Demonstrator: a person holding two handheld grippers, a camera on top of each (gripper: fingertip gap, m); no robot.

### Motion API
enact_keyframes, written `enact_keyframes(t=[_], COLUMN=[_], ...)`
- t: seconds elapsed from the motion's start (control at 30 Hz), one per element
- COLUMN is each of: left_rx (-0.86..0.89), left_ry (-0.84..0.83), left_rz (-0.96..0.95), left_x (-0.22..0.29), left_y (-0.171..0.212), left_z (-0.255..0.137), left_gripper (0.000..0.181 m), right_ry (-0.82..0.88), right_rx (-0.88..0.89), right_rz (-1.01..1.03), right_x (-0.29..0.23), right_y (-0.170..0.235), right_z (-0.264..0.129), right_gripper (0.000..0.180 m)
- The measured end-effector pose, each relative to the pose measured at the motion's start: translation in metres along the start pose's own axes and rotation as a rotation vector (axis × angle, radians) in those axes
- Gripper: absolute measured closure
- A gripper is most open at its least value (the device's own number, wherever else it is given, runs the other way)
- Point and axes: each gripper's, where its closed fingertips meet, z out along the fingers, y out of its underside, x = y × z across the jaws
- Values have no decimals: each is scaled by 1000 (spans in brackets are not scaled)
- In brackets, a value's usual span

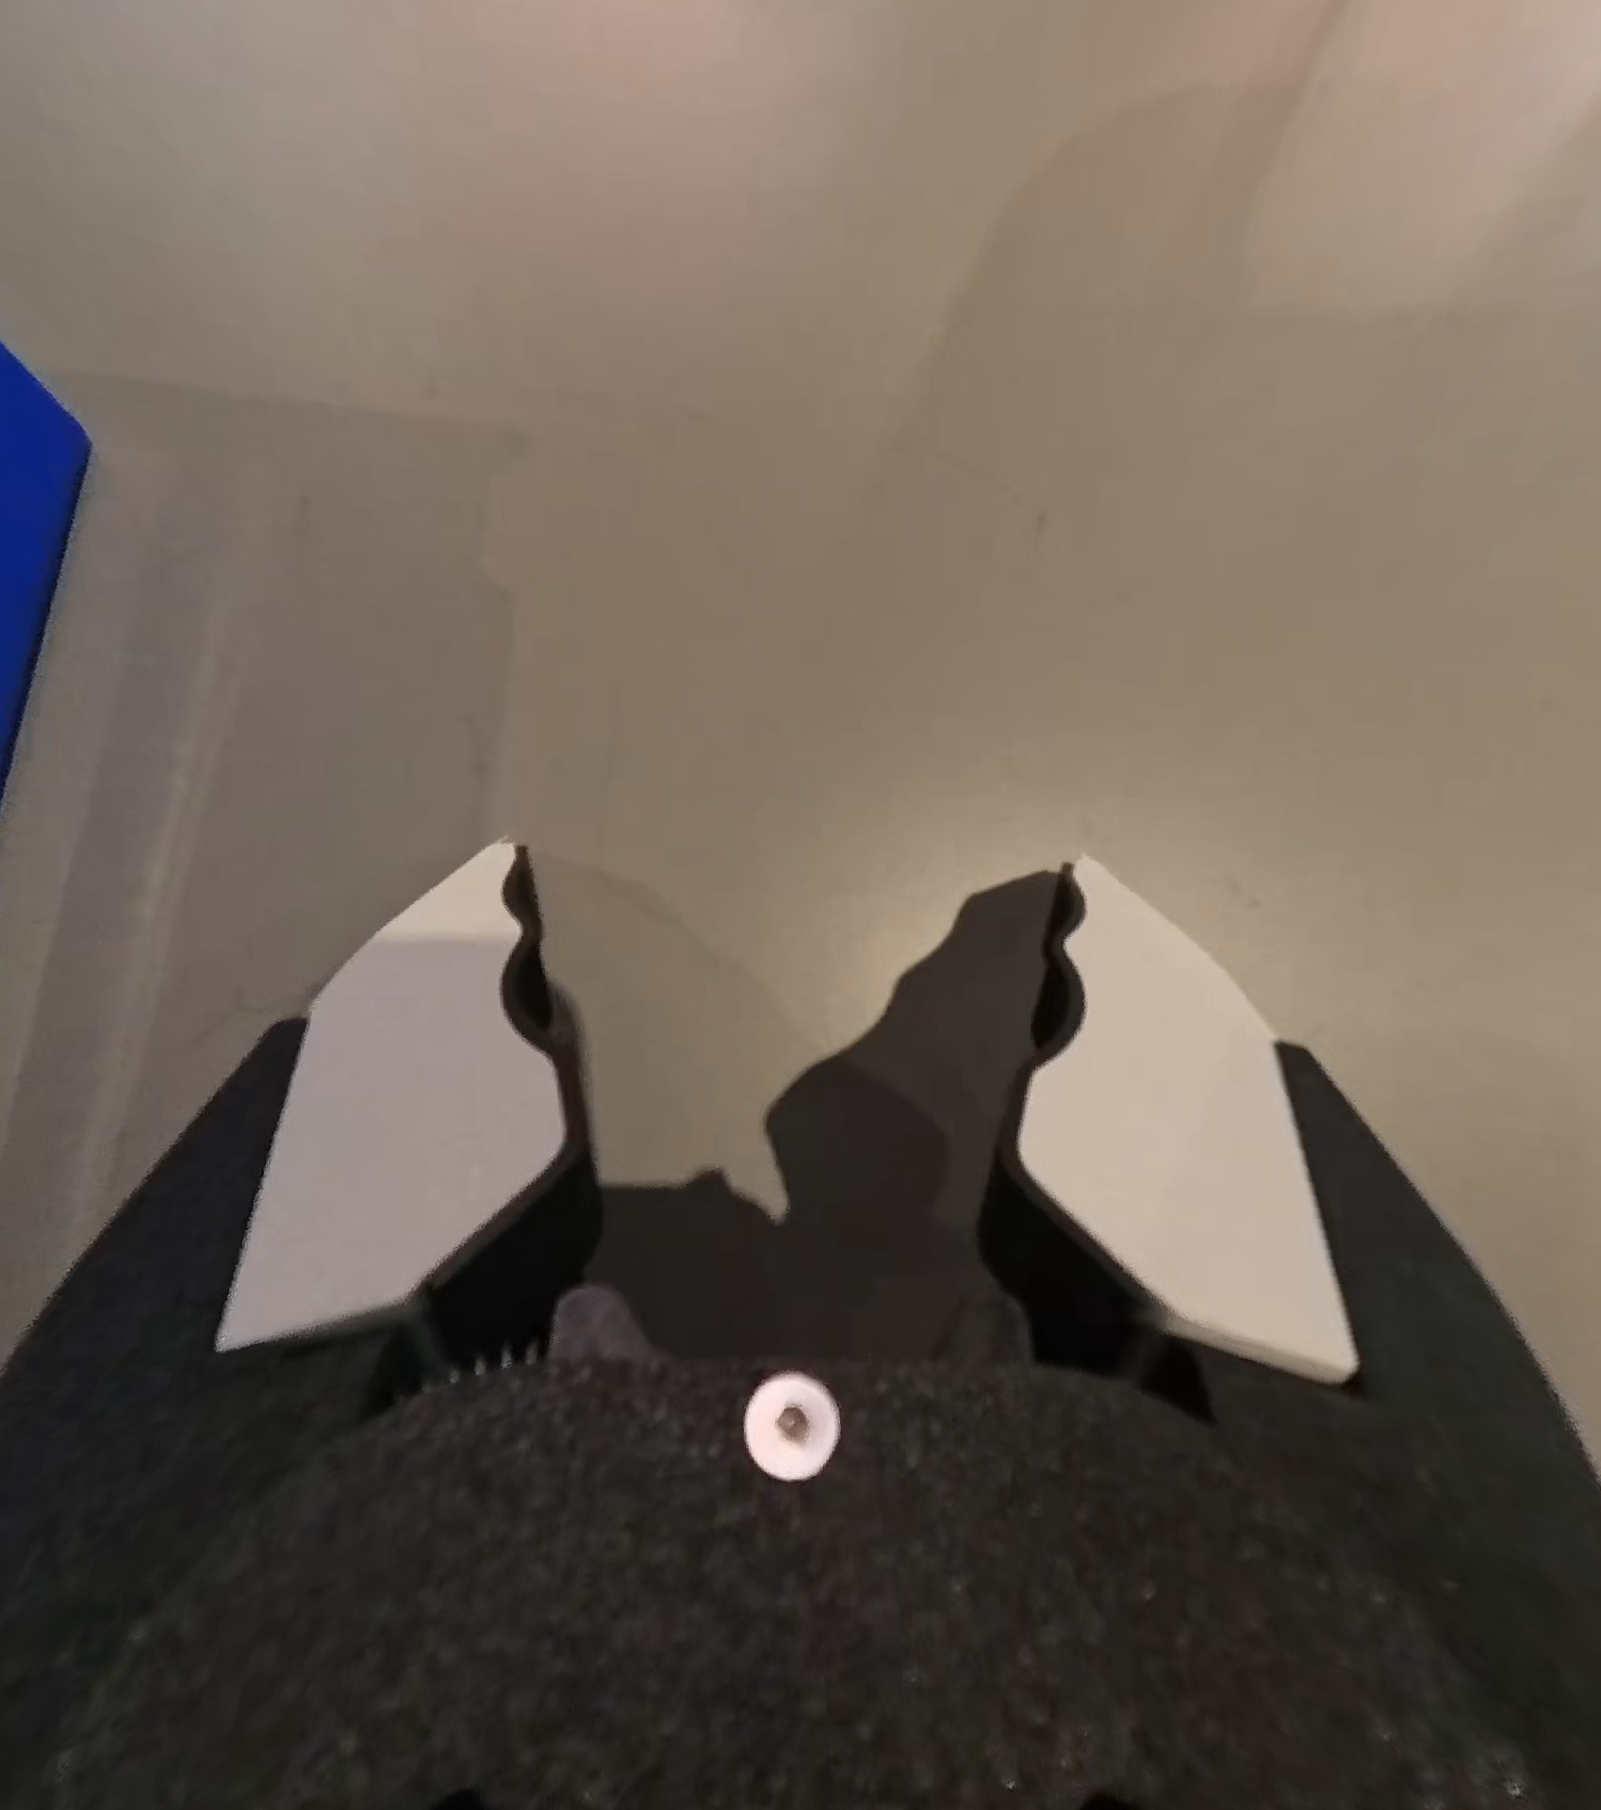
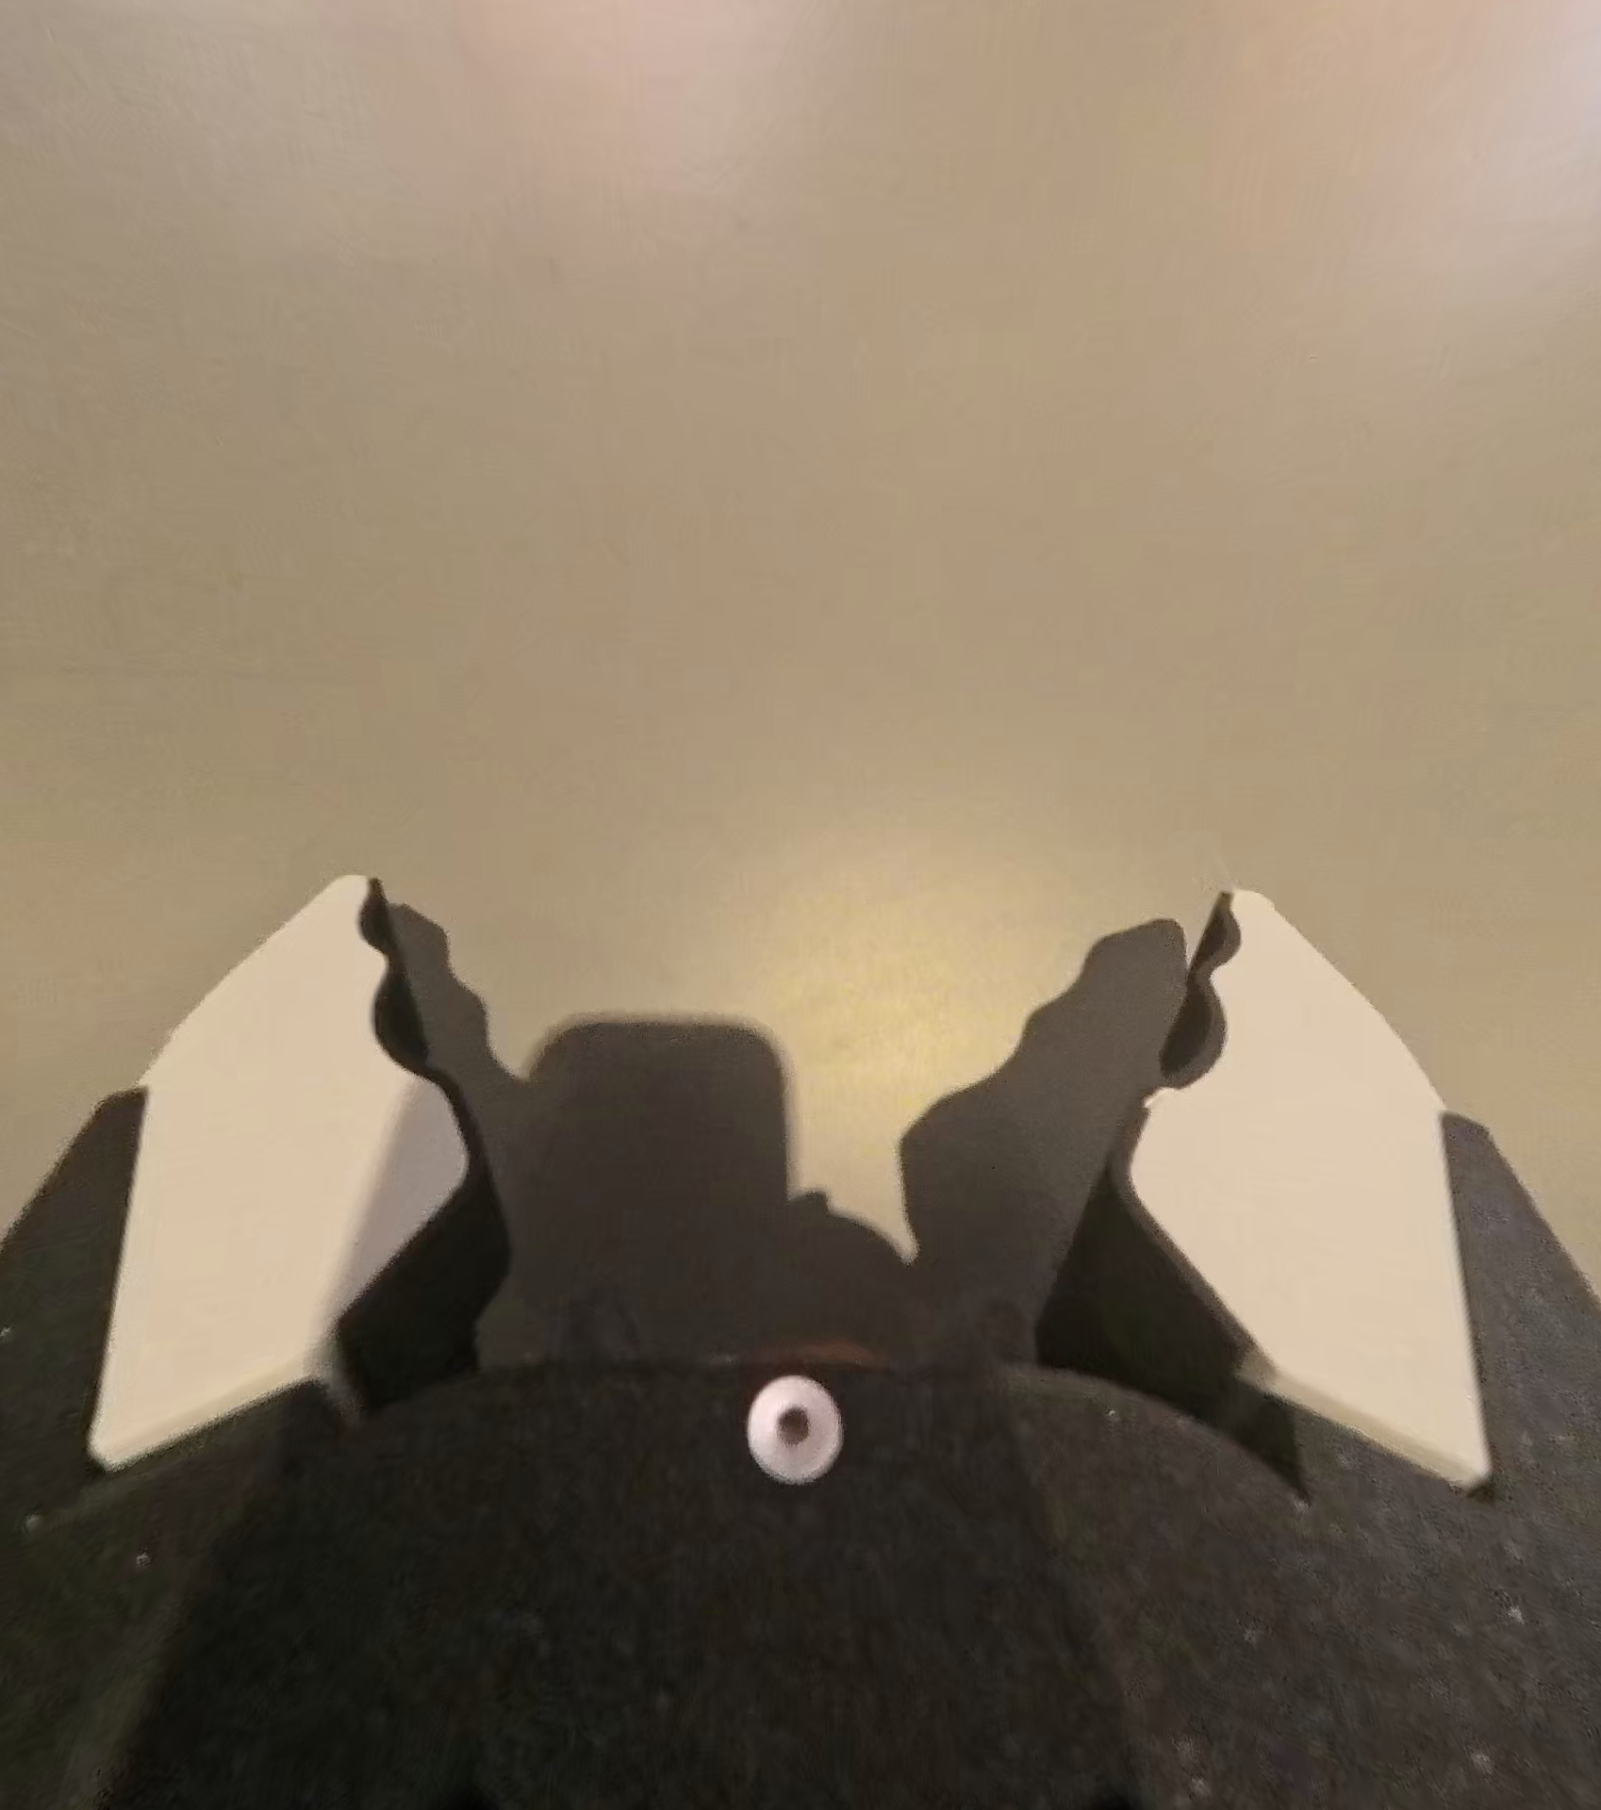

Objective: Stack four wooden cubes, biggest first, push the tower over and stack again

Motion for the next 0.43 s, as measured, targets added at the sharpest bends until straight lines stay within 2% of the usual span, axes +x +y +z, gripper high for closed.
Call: enact_keyframes(t=[0.03, 0.13, 0.43], left_rx=[-6, -32, -40], left_ry=[11, 40, 22], left_rz=[16, 73, 61], left_x=[3, 11, 9], left_y=[1, 5, 6], left_z=[0, 1, 2], left_gripper=[78, 59, 54], right_ry=[7, 5, -7], right_rx=[-9, -88, -98], right_rz=[-2, -20, 8], right_x=[0, -4, -6], right_y=[1, 12, 14], right_z=[1, 6, 7], right_gripper=[34, 33, 34])
